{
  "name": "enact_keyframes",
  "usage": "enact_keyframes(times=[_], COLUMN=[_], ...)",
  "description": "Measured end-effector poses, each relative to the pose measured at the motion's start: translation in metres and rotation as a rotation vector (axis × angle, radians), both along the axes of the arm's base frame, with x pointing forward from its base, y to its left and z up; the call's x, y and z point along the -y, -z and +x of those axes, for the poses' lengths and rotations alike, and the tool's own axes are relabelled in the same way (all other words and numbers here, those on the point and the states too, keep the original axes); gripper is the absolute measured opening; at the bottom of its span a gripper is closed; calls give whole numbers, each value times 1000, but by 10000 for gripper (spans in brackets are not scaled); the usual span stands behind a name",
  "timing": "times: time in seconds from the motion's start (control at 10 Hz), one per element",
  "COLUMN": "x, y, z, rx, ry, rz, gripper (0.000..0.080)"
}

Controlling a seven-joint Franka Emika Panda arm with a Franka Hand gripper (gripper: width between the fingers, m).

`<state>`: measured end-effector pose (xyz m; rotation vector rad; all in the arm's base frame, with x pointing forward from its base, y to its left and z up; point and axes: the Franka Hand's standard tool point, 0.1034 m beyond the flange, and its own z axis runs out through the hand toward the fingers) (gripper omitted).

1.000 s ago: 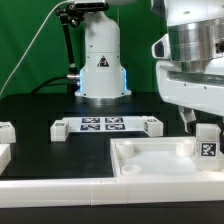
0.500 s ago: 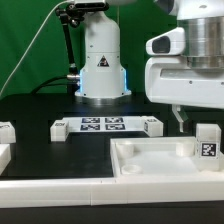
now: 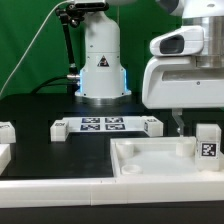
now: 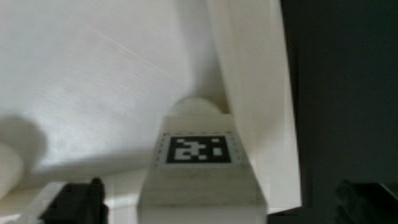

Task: Assemble one leg

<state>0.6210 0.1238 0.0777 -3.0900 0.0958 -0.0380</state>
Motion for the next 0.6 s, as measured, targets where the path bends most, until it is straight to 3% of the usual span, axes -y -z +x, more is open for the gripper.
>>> enact_keyframes(times=[0.2, 0.4, 0.5, 0.6], x=[3, 4, 4, 4], y=[0, 0, 0, 0], z=[1, 1, 1, 1], rx=[5, 5, 5, 4], ry=[-67, -66, -65, -41], rz=[-2, -2, -2, 0], gripper=[648, 357, 357, 290])
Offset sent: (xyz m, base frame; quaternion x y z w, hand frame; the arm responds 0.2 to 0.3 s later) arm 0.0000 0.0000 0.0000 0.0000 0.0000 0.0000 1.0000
